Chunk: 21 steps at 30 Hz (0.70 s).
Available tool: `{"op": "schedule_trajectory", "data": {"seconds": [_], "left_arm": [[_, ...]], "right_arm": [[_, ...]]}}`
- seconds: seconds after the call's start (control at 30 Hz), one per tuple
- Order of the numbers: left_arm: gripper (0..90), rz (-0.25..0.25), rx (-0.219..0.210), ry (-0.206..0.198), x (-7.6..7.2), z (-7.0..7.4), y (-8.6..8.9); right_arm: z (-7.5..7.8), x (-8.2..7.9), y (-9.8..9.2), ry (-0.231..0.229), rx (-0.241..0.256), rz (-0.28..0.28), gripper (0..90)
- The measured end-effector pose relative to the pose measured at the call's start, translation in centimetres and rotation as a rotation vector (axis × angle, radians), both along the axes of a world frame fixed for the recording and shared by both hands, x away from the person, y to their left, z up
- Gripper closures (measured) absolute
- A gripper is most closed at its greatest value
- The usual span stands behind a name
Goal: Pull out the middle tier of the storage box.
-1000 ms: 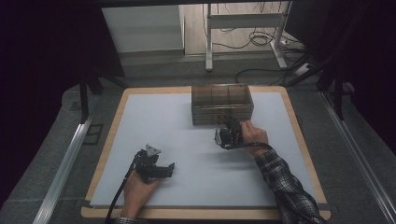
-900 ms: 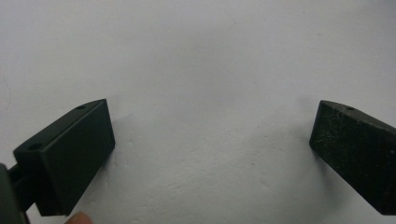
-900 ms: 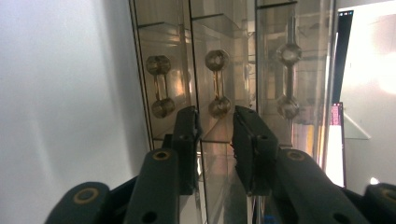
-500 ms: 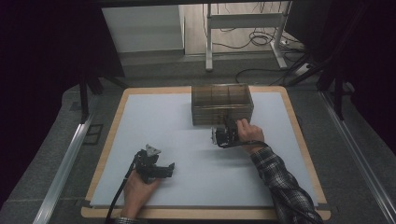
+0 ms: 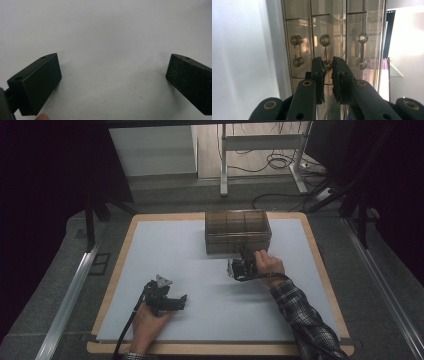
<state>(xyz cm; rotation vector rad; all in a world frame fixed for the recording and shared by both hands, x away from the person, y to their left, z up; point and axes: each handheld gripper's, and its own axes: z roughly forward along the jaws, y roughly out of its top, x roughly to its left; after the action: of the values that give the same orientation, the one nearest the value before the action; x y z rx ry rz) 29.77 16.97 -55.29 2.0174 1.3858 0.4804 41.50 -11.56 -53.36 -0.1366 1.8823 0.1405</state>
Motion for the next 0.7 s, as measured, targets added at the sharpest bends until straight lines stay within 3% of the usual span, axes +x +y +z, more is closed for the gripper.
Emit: {"op": "schedule_trajectory", "data": {"seconds": [0.7], "left_arm": [[0.0, 0.0, 0.0, 0.0, 0.0, 0.0, 0.0]], "right_arm": [[-0.1, -2.0, -0.7, 0.022, 0.03, 0.04, 79.5]]}}
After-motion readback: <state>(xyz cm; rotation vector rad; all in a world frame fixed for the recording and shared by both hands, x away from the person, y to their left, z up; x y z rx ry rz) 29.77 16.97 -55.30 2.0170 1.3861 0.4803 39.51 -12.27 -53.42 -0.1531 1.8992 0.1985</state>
